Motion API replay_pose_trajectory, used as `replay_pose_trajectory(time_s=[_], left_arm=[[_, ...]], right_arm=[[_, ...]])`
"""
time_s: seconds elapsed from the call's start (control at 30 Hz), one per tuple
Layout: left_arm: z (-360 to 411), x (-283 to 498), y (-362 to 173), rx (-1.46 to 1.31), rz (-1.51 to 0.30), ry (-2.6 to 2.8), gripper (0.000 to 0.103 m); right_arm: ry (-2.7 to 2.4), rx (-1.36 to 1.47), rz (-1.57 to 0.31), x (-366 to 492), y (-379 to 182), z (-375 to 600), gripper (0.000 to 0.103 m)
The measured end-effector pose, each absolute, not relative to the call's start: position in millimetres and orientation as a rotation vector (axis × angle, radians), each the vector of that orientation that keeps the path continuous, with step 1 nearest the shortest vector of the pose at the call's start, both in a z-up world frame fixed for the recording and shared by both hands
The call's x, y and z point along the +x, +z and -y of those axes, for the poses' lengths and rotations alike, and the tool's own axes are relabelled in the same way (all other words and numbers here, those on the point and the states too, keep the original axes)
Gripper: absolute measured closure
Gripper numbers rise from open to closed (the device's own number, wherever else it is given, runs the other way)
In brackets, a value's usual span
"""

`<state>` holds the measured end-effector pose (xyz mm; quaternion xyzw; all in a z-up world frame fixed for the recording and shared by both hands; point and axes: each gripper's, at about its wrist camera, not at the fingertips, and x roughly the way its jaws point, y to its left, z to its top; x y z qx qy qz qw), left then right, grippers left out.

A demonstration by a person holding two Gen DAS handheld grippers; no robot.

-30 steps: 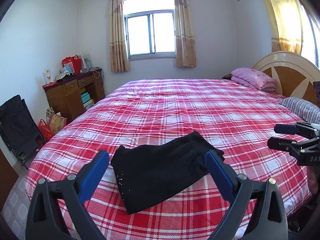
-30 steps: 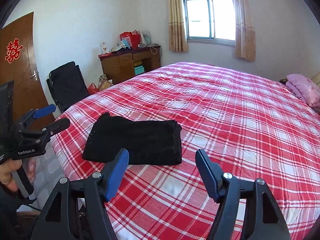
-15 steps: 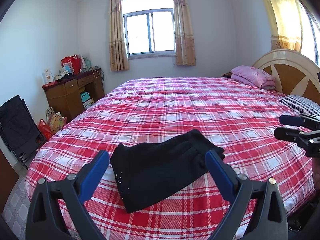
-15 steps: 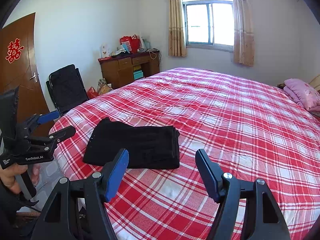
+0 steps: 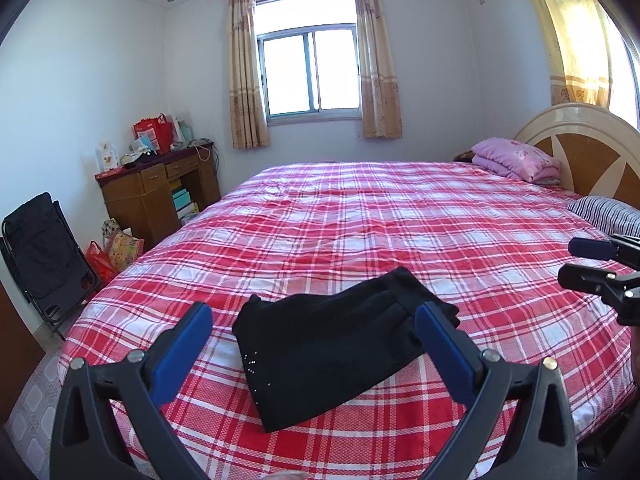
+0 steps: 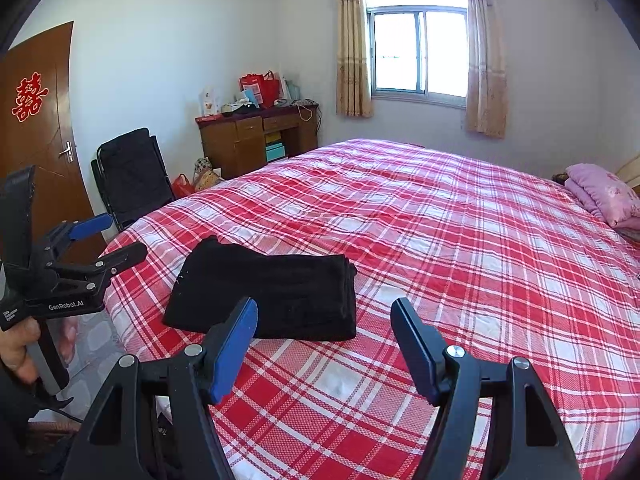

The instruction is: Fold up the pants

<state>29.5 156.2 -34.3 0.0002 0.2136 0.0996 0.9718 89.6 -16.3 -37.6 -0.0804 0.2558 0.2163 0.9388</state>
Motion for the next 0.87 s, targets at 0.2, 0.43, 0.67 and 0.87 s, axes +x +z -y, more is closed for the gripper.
replay_pose_trajectory(time_s=[0.2,0.43,0.67,0.87], left_arm=[[-159.5,27.7,-30.5,-0.020,-0.407,0.217,0.000],[-163.4,30.5,-32.1,-0.016,-0.417,0.253,0.000],[-166.9,30.4,-36.5,-0.012,-0.410,0.274,0.000],[-167.5,30.1,-37.5,-0.009,-0.404,0.271,0.000]], right_arm=[[0.459,-0.146,-0.460,80.7,-28.3,18.5,0.032],[0.457,-0.137,-0.454,80.4,-27.3,18.6,0.032],[0.458,-0.159,-0.475,82.3,-33.3,13.7,0.032],[0.454,-0.168,-0.485,82.8,-37.7,12.1,0.032]])
